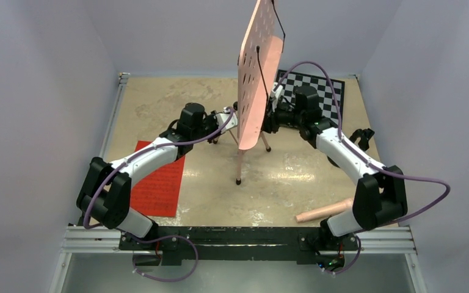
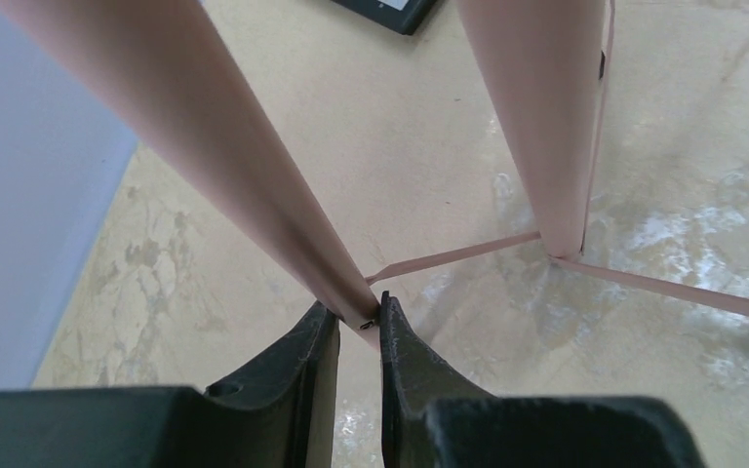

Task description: Pack up the instrument practice props

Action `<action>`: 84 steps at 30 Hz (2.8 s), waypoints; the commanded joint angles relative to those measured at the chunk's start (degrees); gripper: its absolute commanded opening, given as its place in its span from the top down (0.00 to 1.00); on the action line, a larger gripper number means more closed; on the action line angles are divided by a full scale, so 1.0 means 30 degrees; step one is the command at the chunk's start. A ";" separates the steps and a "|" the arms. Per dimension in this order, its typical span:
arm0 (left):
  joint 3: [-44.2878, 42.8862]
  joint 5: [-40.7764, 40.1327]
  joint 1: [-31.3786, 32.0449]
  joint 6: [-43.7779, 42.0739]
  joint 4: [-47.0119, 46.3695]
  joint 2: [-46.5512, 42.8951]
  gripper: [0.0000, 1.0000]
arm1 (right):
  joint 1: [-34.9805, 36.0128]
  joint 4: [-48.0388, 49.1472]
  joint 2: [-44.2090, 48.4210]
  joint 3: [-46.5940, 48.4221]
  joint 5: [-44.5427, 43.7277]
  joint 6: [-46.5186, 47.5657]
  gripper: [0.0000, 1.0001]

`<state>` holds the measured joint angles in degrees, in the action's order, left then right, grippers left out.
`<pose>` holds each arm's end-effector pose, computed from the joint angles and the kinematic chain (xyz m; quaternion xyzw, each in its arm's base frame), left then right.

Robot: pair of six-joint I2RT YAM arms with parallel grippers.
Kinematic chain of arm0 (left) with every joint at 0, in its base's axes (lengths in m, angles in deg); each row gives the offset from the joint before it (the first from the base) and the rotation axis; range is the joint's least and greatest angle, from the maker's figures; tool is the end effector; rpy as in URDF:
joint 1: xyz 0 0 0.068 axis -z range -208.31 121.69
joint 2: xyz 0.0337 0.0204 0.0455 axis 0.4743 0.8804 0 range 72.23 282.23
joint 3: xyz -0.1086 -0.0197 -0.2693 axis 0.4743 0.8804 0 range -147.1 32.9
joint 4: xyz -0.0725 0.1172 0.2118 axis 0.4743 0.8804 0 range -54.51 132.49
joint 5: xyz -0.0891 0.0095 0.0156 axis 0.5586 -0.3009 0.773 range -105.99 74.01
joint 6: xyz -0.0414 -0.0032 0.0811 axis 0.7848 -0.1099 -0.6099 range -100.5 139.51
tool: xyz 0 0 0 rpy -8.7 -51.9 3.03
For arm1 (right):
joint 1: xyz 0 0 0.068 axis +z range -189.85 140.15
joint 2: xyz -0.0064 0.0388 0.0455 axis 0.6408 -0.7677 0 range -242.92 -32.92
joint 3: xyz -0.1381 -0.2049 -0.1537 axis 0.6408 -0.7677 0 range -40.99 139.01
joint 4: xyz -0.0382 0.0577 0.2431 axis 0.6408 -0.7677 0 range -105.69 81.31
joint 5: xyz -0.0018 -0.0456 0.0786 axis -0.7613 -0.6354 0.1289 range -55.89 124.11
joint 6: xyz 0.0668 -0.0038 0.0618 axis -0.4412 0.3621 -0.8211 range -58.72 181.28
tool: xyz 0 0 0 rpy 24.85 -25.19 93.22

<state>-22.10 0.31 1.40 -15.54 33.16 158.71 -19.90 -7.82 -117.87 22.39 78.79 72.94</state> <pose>0.3082 -0.2022 0.2497 0.5177 0.6824 -0.0988 0.5064 0.3186 0.1767 0.3176 -0.4152 0.6733 0.3499 0.5018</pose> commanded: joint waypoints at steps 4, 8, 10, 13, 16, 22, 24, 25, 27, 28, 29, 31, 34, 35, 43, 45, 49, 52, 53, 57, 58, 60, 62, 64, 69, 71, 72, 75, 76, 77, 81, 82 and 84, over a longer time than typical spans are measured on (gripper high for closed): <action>0.0715 0.0283 0.0103 0.0487 0.6626 -0.0023 1.00 | 0.0083 -0.0167 0.3517 0.1492 -0.0151 -0.3734 1.00; 0.1232 0.0382 0.0110 0.0462 0.6327 -0.0133 1.00 | 0.0230 0.0958 0.3993 0.0194 -0.1061 -0.3049 1.00; 0.1524 0.0415 0.0089 0.0365 0.6124 0.0017 1.00 | 0.0478 0.1944 0.4169 -0.1086 -0.1739 -0.1974 1.00; 0.1850 0.0177 0.0101 0.0093 0.5884 0.0182 1.00 | 0.0765 0.2875 0.4434 -0.1961 -0.2367 -0.0902 1.00; 0.2325 -0.0418 0.0092 -0.0466 0.5463 0.0121 1.00 | 0.1124 0.2845 0.5002 -0.2185 -0.2853 -0.0044 1.00; 0.3473 -0.0082 0.0047 -0.1519 0.6108 -0.1026 0.63 | 0.1616 0.2482 0.5671 -0.2902 -0.2791 0.0268 1.00; 0.3861 0.0515 -0.0162 -0.1976 0.7148 -0.2144 0.59 | 0.1693 0.2469 0.5785 -0.3063 -0.2930 -0.0165 1.00; 0.4184 0.0655 -0.0286 -0.2117 0.7781 -0.2752 0.48 | 0.1728 0.2466 0.5849 -0.3116 -0.3007 -0.0430 1.00; 0.5139 0.0851 -0.0527 -0.2721 0.8703 -0.4557 0.03 | 0.1807 0.2530 0.5937 -0.3229 -0.3195 -0.0953 1.00; 0.5717 0.0862 -0.0617 -0.3144 0.9062 -0.5376 0.01 | 0.1817 0.2599 0.5974 -0.3313 -0.3238 -0.1158 1.00; 0.6273 0.0804 -0.0717 -0.3541 0.9301 -0.6324 0.01 | 0.1859 0.2611 0.6015 -0.3360 -0.3258 -0.1242 1.00; 0.7014 0.0497 -0.1068 -0.3430 0.9361 -0.7909 0.01 | 0.1956 0.2598 0.6066 -0.3496 -0.3369 -0.1294 1.00; 0.5923 0.0369 -0.2362 -0.0165 0.9595 -0.8964 0.01 | 0.1990 0.2284 0.6057 -0.3516 -0.3433 -0.1245 1.00; 0.4914 0.0695 -0.2810 0.1292 0.9972 -0.8856 0.01 | 0.1987 0.2139 0.6040 -0.3455 -0.3399 -0.1176 1.00; 0.0224 0.7724 -0.5216 0.7751 0.3606 -0.7662 0.01 | 0.1992 0.0267 0.5040 -0.2139 -0.3814 -0.1845 1.00; 0.0152 0.9707 -0.5161 0.8749 -0.0414 -0.7253 0.01 | 0.1994 -0.0623 0.4693 -0.1533 -0.3762 -0.2191 1.00; -0.2689 1.2209 -0.4564 1.0458 -0.2043 -0.5087 0.10 | 0.1994 -0.1680 0.4564 -0.1013 -0.3497 -0.1791 1.00; -0.3066 1.2633 -0.3789 1.0856 -0.3556 -0.4868 0.16 | 0.1976 -0.2002 0.4448 -0.0890 -0.3641 -0.1289 1.00; -0.3267 1.2823 -0.3639 1.1374 -0.3992 -0.4777 0.17 | 0.1977 -0.2165 0.4389 -0.0729 -0.3744 -0.1266 1.00; -0.4546 1.4006 -0.3193 1.3294 -0.4451 -0.4114 0.19 | 0.2078 -0.2249 0.4451 -0.0506 -0.4068 -0.1279 1.00; -0.4711 1.4269 -0.2990 1.3634 -0.4777 -0.3947 0.19 | 0.2104 -0.2203 0.4488 -0.0515 -0.4243 -0.1287 1.00; -0.4849 1.4486 -0.2490 1.4116 -0.5662 -0.3629 0.18 | 0.2145 -0.2074 0.4497 -0.0558 -0.4361 -0.1264 1.00; -0.5030 1.4545 -0.1893 1.4481 -0.6375 -0.3109 0.19 | 0.2260 -0.2021 0.4497 -0.0618 -0.4270 -0.1132 1.00; -0.5284 1.3996 -0.1353 1.4447 -0.6630 -0.2439 0.20 | 0.2391 -0.1956 0.4512 -0.0648 -0.4212 -0.0994 1.00; -0.6490 1.2360 -0.0798 1.5003 -0.7221 -0.0196 0.28 | 0.2555 -0.2001 0.4680 -0.0619 -0.4280 -0.0598 1.00; -0.7026 1.2238 -0.0751 1.5366 -0.7675 0.0523 0.37 | 0.2595 -0.2017 0.4796 -0.0588 -0.4317 -0.0555 1.00; -0.7266 1.2242 -0.0737 1.5508 -0.7747 0.0760 0.43 | 0.2604 -0.2031 0.4838 -0.0588 -0.4367 -0.0577 1.00; -0.7512 1.2633 -0.0735 1.6284 -0.8376 0.1061 0.59 | 0.2585 -0.2163 0.5012 -0.0610 -0.4490 -0.0554 1.00; -0.7528 1.2757 -0.0750 1.6564 -0.8560 0.1072 0.63 | 0.2585 -0.2313 0.5144 -0.0481 -0.4524 -0.0548 1.00; -0.7549 1.2900 -0.0751 1.6914 -0.8814 0.1059 0.66 | 0.2581 -0.2588 0.5270 -0.0329 -0.4561 -0.0551 1.00; -0.8235 1.3142 -0.0735 1.9081 -0.9726 0.1305 1.00 | 0.2609 -0.3772 0.6164 0.0572 -0.4536 -0.0532 1.00; -0.8472 1.3033 -0.0757 1.9631 -1.0040 0.1345 1.00 | 0.2610 -0.4122 0.6445 0.0861 -0.4486 -0.0571 1.00; -0.9286 1.2941 -0.0779 2.0737 -1.0193 0.1578 1.00 | 0.2584 -0.4875 0.7024 0.1564 -0.4435 -0.0807 1.00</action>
<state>-43.06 39.78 -0.54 38.92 10.56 163.19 -12.54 -22.47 -104.18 19.08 63.27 71.15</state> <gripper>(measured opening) 0.253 0.210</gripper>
